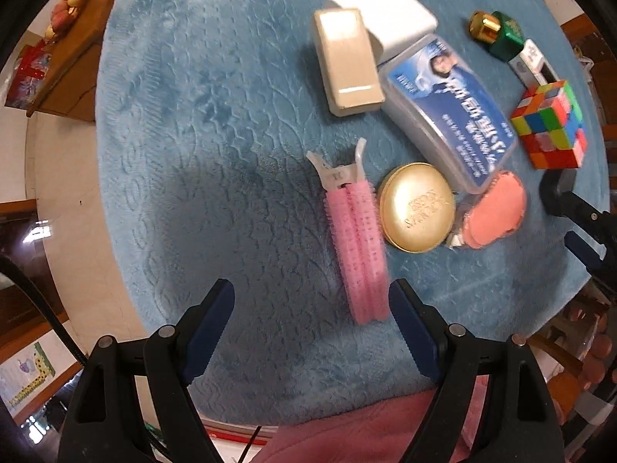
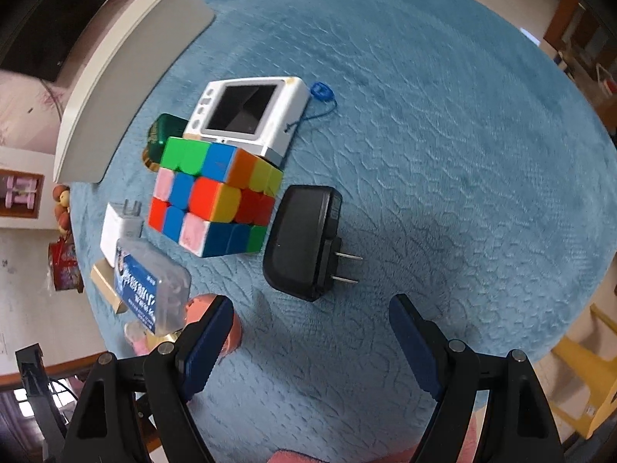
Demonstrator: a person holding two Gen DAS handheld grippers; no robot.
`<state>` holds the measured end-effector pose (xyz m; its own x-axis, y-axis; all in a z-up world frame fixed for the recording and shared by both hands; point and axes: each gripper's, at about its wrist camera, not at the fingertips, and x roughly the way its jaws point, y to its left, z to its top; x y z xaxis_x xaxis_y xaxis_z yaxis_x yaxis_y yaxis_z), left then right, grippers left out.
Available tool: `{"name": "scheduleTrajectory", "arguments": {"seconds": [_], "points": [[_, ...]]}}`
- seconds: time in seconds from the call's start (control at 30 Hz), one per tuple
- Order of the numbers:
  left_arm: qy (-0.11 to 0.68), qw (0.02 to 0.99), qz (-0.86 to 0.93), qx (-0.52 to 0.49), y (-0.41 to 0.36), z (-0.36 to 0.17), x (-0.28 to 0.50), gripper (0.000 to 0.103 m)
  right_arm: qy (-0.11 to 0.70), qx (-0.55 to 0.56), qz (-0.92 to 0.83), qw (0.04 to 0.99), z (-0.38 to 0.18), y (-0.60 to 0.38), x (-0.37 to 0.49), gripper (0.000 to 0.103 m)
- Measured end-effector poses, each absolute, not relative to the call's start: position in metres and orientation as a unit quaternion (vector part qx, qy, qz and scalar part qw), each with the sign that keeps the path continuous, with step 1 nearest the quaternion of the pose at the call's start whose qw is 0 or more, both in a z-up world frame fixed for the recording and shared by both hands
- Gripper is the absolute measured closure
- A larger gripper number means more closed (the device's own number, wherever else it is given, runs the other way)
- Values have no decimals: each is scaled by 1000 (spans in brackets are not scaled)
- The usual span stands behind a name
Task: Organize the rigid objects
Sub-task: 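Grasp the pink hair rollers with the left tool while the right tool grasps the black charger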
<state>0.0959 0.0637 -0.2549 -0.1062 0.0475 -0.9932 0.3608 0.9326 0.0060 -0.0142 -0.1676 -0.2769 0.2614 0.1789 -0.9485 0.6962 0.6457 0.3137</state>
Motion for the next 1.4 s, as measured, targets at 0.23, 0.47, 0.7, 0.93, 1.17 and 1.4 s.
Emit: {"name": "scheduleTrajectory", "arguments": {"seconds": [0.23, 0.47, 0.7, 0.93, 1.17, 1.4], "points": [[744, 647, -123, 115, 61, -270, 111, 20, 584, 370, -198, 695, -285, -169, -10, 20], [746, 646, -137, 91, 52, -277, 122, 38, 589, 346, -203, 702, -286, -164, 6, 20], [756, 638, -144, 29, 55, -292, 134, 51, 605, 286, -198, 716, -284, -150, 24, 30], [756, 636, -154, -7, 58, -296, 133, 73, 614, 240, -177, 731, -283, -135, 31, 45], [758, 638, -135, -25, 60, -295, 119, 75, 626, 257, -146, 721, -287, -146, 16, 46], [765, 634, -106, -42, 82, -283, 107, 75, 659, 300, -92, 684, -295, -147, -3, 46]]}}
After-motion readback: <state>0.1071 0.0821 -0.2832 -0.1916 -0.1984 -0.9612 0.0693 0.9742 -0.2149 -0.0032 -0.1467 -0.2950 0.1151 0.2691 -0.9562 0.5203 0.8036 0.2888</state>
